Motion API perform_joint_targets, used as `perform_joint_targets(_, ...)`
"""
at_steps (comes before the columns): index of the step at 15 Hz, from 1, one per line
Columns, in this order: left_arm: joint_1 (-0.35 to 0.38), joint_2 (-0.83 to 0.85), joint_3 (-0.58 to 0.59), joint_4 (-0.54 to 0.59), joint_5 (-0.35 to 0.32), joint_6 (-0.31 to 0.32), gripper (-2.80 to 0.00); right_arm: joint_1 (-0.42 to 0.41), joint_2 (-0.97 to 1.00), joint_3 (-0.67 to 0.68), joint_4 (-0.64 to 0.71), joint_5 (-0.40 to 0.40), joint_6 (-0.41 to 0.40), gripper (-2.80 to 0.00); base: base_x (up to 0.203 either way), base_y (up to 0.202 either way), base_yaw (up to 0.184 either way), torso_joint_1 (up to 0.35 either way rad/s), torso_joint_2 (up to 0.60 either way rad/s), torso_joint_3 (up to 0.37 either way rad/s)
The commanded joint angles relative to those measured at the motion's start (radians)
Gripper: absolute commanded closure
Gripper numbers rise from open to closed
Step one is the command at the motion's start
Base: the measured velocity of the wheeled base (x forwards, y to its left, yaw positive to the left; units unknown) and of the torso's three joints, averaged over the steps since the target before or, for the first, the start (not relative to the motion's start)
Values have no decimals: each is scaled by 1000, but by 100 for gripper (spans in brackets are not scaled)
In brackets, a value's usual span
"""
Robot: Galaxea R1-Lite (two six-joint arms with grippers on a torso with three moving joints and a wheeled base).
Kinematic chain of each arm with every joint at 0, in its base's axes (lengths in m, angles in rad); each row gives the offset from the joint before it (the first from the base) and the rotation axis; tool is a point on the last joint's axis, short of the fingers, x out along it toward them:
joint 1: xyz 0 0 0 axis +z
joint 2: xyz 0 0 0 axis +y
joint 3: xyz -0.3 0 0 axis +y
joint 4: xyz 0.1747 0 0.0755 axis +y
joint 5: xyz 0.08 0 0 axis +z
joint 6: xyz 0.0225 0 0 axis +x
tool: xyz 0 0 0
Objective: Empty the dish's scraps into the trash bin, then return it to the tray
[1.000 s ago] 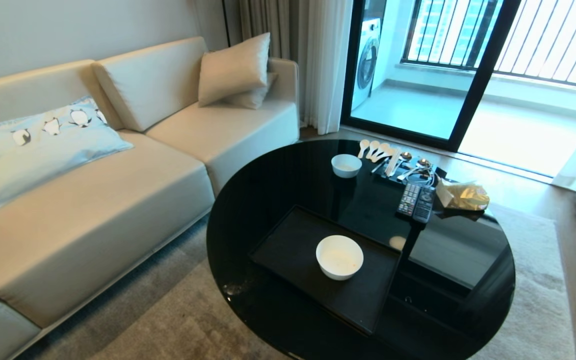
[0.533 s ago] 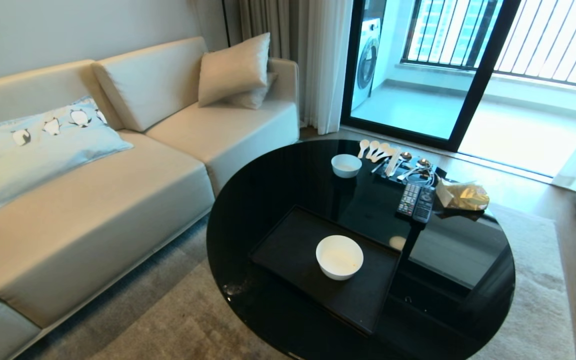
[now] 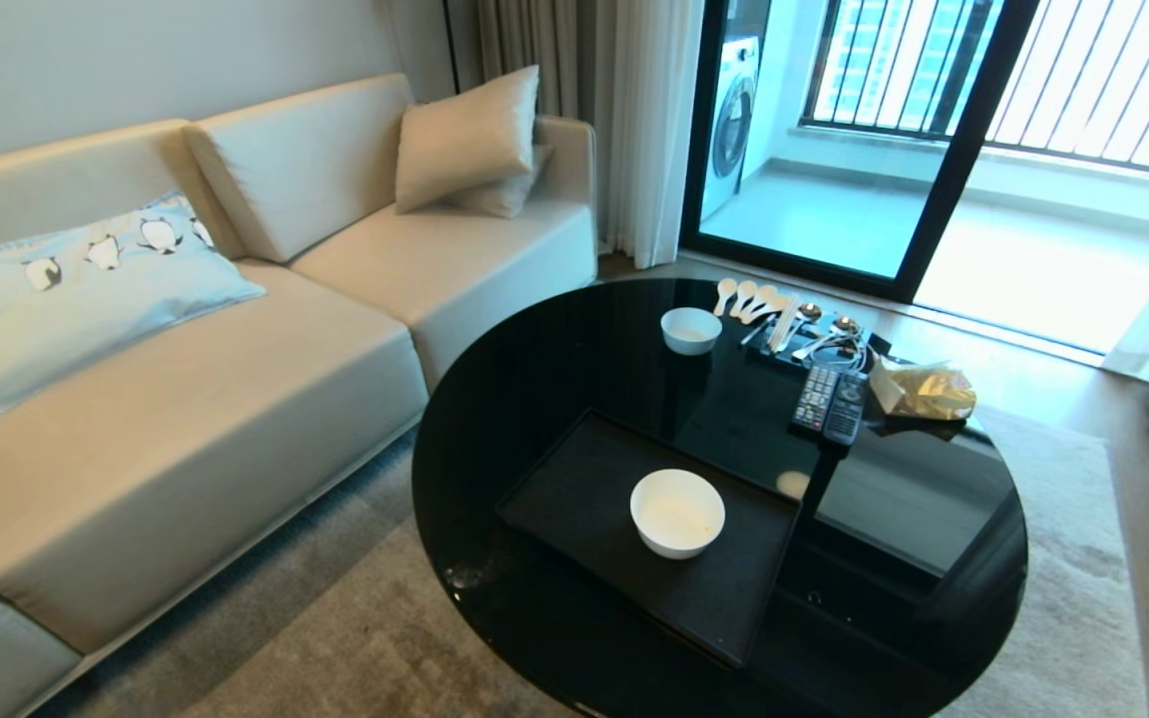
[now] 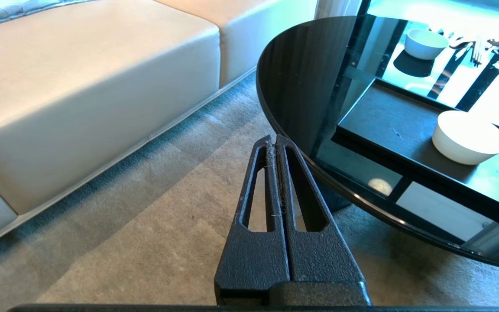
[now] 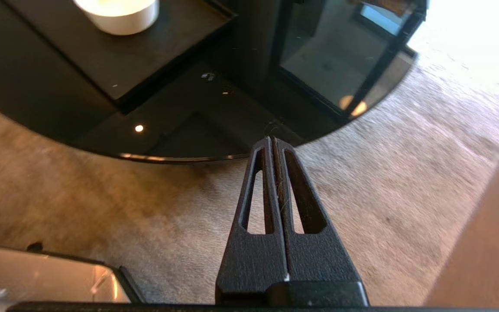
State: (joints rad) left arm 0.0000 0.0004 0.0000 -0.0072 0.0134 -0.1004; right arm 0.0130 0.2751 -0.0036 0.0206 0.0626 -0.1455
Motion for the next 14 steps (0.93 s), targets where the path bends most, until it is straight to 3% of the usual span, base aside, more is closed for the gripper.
perform_joint_targets(1, 0, 0, 0, 0, 0, -1, 0, 88, 8, 0, -6, 2, -2, 0, 0, 0, 0, 0, 0, 0)
perform_joint_targets(9, 0, 0, 0, 0, 0, -1, 0, 85, 33, -3, -2, -35, 0, 0, 0, 0, 0, 0, 0, 0)
perform_joint_targets(14, 0, 0, 0, 0, 0, -1, 0, 22, 36, -3, -2, -35, -3, 0, 0, 0, 0, 0, 0, 0)
